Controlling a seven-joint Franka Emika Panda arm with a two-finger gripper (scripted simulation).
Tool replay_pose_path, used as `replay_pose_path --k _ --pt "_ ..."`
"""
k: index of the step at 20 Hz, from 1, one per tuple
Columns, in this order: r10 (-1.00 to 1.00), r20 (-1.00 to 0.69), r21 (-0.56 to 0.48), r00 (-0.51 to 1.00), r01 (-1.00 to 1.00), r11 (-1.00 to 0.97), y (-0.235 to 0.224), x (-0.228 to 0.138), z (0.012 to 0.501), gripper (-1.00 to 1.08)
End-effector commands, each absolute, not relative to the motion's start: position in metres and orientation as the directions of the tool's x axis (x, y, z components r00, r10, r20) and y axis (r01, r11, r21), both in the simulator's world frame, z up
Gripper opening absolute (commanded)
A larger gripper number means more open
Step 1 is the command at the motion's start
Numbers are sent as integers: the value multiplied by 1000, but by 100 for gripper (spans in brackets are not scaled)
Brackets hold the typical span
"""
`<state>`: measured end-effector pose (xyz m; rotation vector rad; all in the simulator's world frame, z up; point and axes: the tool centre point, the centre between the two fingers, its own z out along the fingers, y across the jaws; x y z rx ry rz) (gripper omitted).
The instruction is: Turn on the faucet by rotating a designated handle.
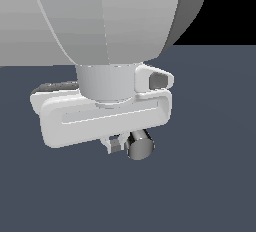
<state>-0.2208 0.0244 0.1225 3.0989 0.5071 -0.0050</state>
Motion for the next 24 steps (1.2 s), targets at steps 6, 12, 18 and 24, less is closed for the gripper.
replay_pose_path --k 6,12,18,24 --pt "333 0 1 943 333 -943 27 -217 107 -100" --pt "335 0 1 942 335 -942 27 -217 106 -100" --pt "335 0 1 942 335 -942 11 -210 106 -100" --pt "335 0 1 942 335 -942 -12 -200 106 -100"
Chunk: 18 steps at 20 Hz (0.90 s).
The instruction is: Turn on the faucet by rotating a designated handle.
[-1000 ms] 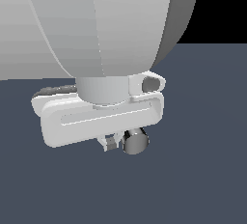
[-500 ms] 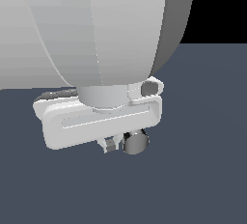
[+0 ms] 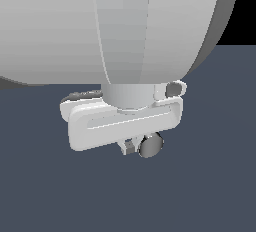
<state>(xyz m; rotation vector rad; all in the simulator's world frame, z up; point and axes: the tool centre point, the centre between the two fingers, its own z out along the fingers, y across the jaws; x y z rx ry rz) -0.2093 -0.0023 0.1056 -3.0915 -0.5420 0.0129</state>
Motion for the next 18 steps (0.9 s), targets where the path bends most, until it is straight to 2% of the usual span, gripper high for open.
replay_pose_path --k 1,18 --pt "335 0 1 942 335 -942 -16 -198 106 -100" --pt "335 0 1 942 335 -942 -77 -171 106 -100"
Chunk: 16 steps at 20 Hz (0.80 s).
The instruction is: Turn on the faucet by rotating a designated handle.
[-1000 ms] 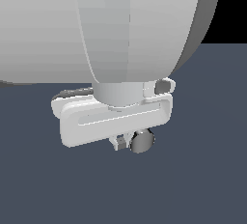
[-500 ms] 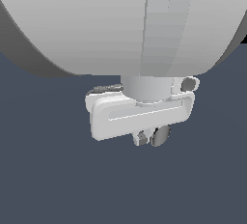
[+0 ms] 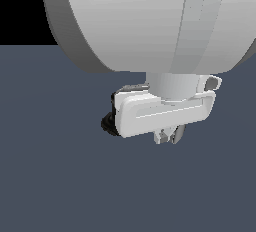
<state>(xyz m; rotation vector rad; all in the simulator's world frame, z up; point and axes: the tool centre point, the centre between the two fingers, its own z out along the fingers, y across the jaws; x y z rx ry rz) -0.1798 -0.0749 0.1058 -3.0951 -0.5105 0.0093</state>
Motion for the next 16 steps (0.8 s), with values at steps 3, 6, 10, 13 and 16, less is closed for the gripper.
replay_pose_path --k 3,6,10,13,16 --pt "335 0 1 942 335 -942 -88 -167 106 -100" --pt "335 0 1 942 335 -942 -98 -162 106 -100" --pt "335 0 1 942 335 -942 -112 -156 106 -100" --pt "335 0 0 942 335 -942 -122 -151 106 -100" --pt "335 0 0 942 335 -942 -129 -148 106 -100"
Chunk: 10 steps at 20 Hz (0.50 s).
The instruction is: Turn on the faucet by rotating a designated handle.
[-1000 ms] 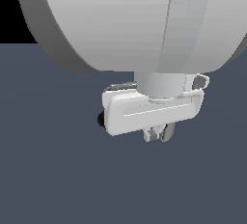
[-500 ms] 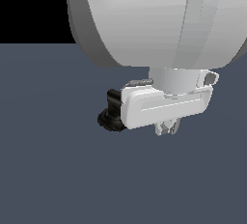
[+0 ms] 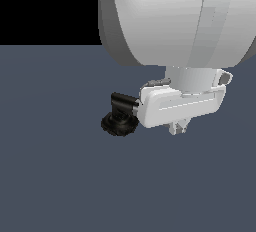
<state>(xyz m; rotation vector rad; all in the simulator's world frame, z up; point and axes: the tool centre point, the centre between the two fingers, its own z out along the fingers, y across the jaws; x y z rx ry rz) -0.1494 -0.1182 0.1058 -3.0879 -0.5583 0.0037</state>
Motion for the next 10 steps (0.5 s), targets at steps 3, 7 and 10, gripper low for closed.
replay_pose_path --k 3,7,10 --pt "347 -1 -4 938 347 -938 -122 -143 106 -100" --pt "346 -1 -4 938 346 -938 -127 -130 106 -100" --pt "346 -1 -3 938 346 -938 -132 -121 106 -100"
